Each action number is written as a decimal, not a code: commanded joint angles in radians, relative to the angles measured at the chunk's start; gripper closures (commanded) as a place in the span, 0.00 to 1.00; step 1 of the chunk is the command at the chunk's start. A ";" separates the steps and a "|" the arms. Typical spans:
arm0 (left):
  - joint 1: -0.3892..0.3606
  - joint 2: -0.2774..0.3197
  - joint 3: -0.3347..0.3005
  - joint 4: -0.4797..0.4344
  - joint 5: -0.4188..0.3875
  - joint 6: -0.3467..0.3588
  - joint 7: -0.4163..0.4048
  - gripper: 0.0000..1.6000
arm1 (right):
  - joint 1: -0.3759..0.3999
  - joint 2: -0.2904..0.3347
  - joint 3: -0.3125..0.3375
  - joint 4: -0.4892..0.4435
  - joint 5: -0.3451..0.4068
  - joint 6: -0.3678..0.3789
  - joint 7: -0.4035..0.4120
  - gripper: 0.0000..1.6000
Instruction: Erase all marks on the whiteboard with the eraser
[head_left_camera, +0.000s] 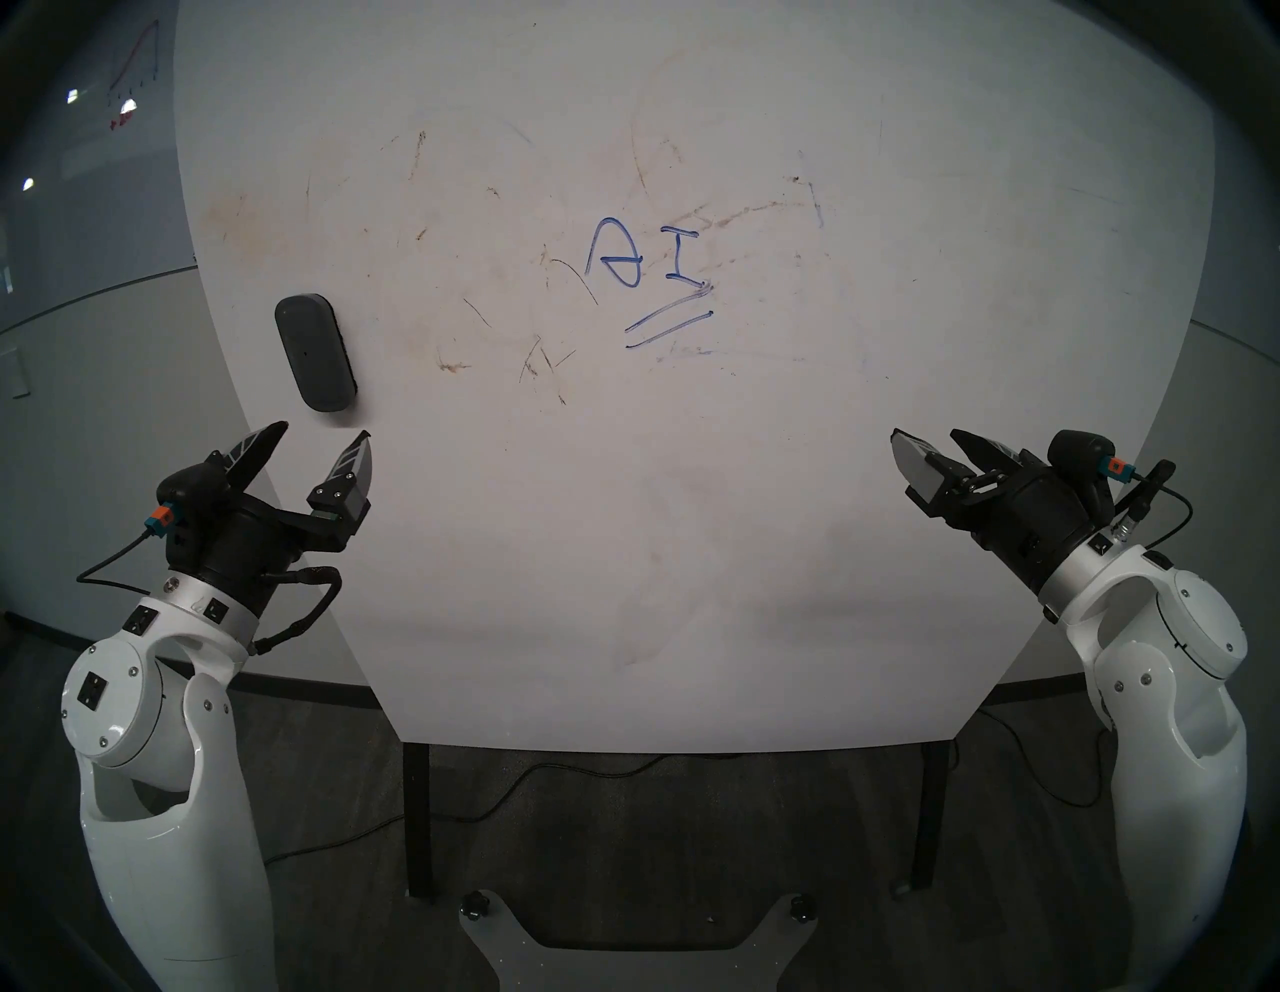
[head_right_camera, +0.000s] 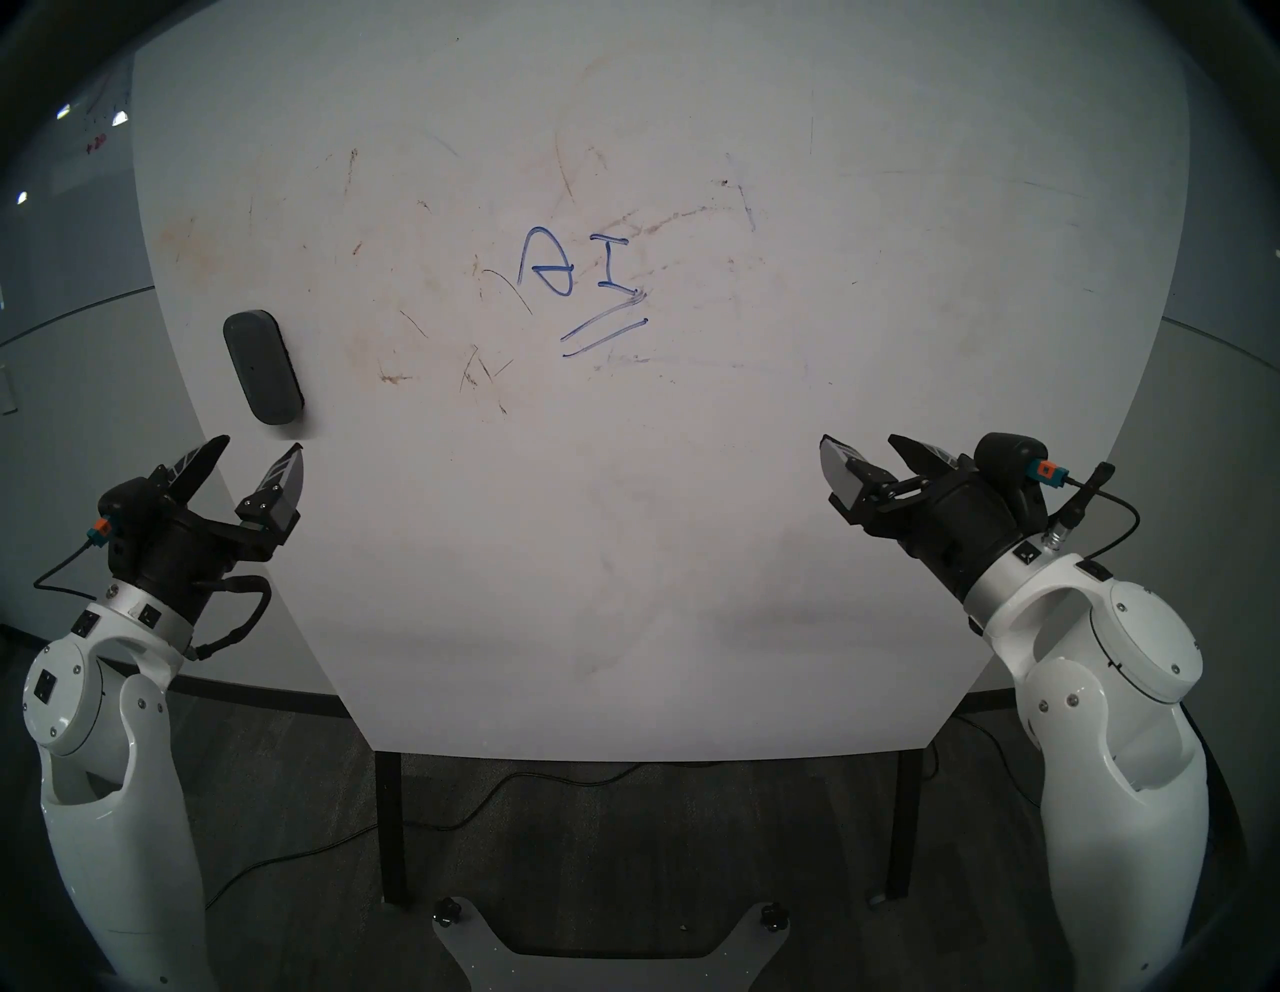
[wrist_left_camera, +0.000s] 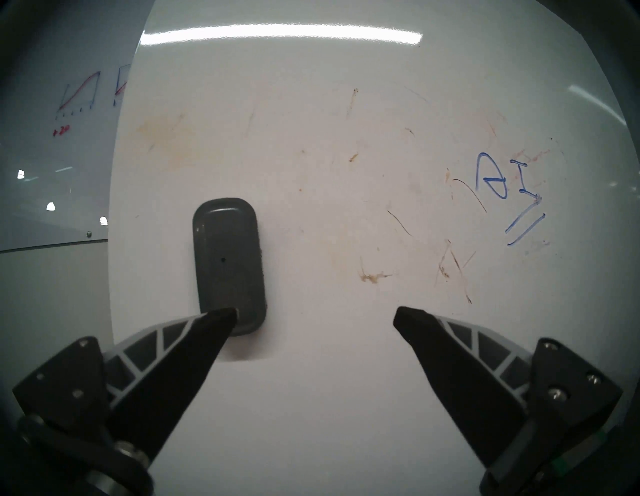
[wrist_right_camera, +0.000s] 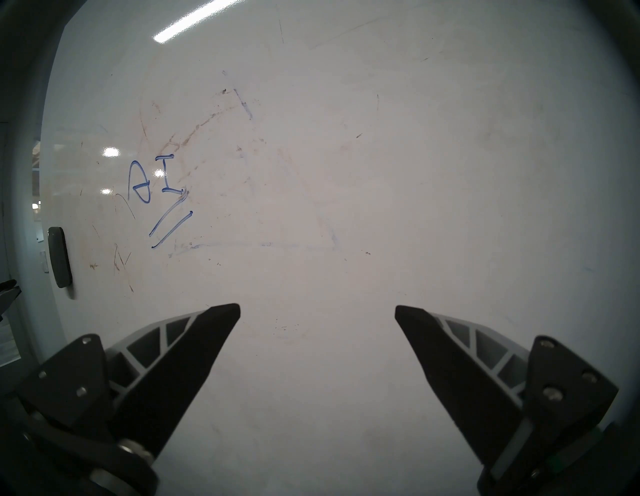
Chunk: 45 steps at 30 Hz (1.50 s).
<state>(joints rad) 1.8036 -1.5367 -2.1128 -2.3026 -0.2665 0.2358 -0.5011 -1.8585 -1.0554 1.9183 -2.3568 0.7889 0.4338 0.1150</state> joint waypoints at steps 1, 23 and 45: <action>-0.064 0.033 -0.044 -0.008 -0.010 0.028 0.021 0.00 | 0.005 0.002 0.001 -0.013 -0.001 -0.001 0.000 0.00; -0.250 0.143 -0.107 0.114 -0.059 0.187 0.065 0.00 | 0.006 0.001 0.001 -0.013 -0.003 0.000 0.002 0.00; -0.352 0.229 -0.074 0.233 -0.086 0.229 0.025 0.00 | 0.007 -0.001 0.002 -0.013 -0.004 0.001 0.003 0.00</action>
<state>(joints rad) 1.4879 -1.3447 -2.1912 -2.0616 -0.3400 0.4737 -0.4506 -1.8582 -1.0594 1.9186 -2.3565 0.7856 0.4364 0.1183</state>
